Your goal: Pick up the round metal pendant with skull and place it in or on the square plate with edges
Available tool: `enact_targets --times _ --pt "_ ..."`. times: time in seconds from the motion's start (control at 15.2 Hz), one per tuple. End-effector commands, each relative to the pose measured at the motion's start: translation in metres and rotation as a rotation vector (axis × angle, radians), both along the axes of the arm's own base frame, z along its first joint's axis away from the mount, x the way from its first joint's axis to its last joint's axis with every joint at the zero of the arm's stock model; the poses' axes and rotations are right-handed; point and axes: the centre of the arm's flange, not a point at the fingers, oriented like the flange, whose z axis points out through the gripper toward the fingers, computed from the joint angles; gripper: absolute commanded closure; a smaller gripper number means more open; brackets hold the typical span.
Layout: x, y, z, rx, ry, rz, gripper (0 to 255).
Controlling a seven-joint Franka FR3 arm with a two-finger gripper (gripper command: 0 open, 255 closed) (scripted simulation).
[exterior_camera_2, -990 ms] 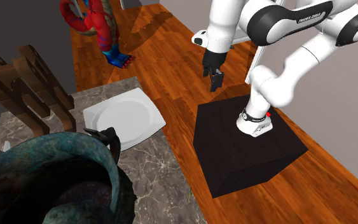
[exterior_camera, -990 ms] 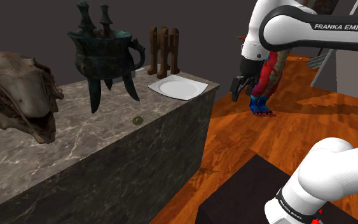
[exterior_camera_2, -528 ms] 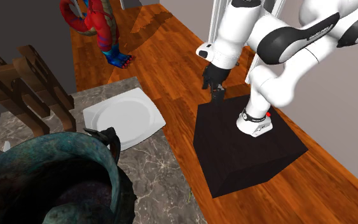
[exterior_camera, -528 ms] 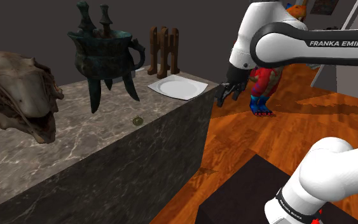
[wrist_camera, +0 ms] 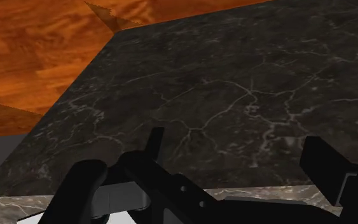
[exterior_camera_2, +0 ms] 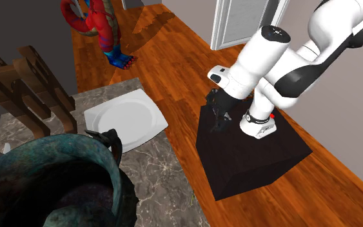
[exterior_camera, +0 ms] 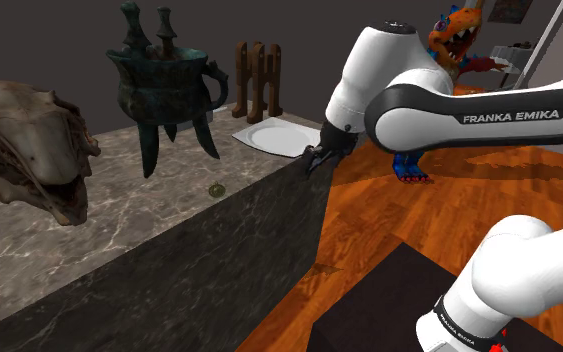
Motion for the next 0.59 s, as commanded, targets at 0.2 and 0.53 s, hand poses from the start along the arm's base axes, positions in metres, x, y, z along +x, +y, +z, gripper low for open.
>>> enact_targets --times 0.2,0.53 --pt "0.009 0.064 -0.017 -0.006 -0.124 -0.008 0" --pt "0.023 0.124 -0.033 -0.015 -0.244 -0.016 0"
